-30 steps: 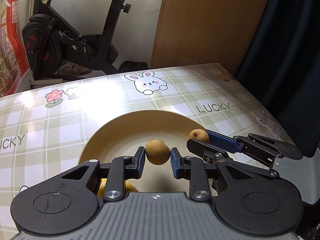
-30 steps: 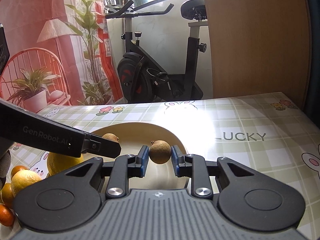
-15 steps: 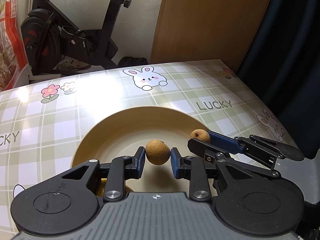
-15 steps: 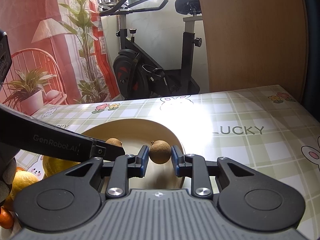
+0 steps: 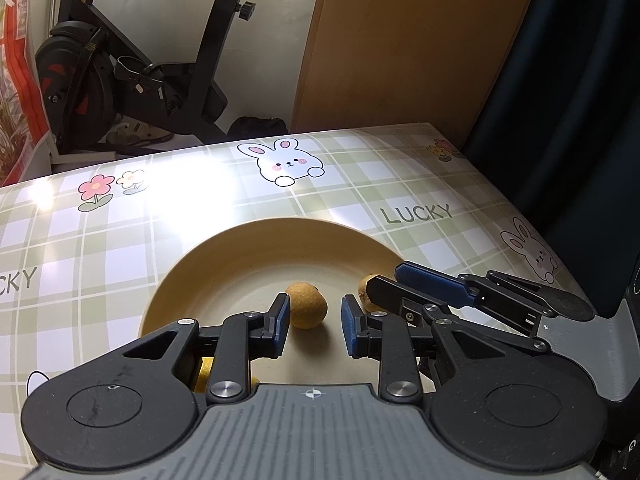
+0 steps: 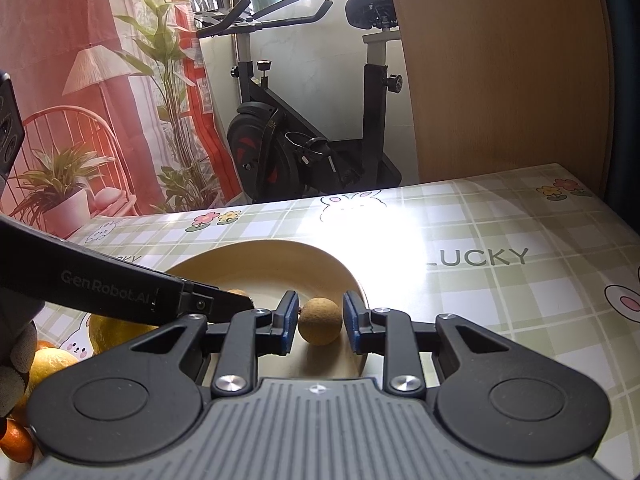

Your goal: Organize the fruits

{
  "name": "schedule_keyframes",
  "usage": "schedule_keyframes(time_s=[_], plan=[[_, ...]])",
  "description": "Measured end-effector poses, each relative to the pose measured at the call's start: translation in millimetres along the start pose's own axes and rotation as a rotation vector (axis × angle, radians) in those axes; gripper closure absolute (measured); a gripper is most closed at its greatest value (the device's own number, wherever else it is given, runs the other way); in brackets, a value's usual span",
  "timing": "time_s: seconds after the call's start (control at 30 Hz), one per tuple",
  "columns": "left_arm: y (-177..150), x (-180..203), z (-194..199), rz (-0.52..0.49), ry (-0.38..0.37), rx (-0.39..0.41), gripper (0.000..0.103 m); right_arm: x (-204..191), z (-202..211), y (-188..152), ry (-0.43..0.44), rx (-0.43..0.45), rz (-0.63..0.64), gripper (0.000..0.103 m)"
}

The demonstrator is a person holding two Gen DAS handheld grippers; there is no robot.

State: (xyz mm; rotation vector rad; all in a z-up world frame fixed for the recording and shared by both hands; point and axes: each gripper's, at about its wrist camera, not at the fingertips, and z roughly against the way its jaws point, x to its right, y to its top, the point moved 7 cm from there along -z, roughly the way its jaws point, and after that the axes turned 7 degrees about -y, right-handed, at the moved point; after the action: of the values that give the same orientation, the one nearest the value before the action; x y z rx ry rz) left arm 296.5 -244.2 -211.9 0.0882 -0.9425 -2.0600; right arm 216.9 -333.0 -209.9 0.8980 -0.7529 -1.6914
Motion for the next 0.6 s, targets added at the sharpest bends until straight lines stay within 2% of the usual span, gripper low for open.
schedule_keyframes(time_s=[0.33,0.43,0.6], plan=[[8.7,-5.5,58.9,0.010,0.028,0.094,0.073,3.8,15.8,-0.7,-0.016,0.045,-0.013,0.075],[7.3,-11.3,81.6,0.029,0.038,0.123,0.073,7.5,26.7,-0.7,-0.004,0.033,-0.085,0.074],[-3.4,-21.4,122.9,0.044,0.107,0.164,0.071,-3.6,58.8,9.1,0.016,0.065,-0.109,0.074]])
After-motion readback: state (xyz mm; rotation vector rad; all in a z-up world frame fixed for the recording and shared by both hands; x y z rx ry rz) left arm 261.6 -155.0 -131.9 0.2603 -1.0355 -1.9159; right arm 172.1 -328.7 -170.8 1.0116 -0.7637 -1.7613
